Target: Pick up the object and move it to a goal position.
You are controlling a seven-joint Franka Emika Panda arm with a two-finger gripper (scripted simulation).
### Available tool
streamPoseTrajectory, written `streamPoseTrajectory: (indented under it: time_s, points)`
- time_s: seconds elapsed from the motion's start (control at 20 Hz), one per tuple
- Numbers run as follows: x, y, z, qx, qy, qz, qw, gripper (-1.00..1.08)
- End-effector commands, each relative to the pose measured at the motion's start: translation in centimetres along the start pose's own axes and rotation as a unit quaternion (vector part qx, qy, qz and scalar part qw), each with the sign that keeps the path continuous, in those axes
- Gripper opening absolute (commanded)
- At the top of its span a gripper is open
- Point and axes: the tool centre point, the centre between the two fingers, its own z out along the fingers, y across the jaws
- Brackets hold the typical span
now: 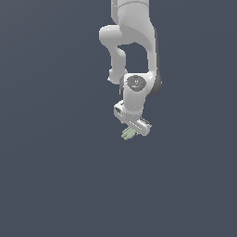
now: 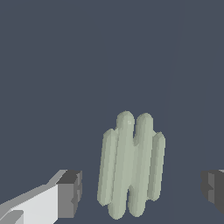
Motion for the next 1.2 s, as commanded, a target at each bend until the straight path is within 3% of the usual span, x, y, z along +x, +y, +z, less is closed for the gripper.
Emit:
streamPoseTrajectory:
  time_s: [0.0,0.7,1.15]
  points:
    - [-0.5,0.1,0.4,0.000,0.000,0.020,0.9998,1.00]
    - [-1.3,0.2,1.3,-0.001,0.000,0.049,0.9988,1.00]
    - [-1.3,0.3,5.0,0.000,0.000,0.051,0.9987,1.00]
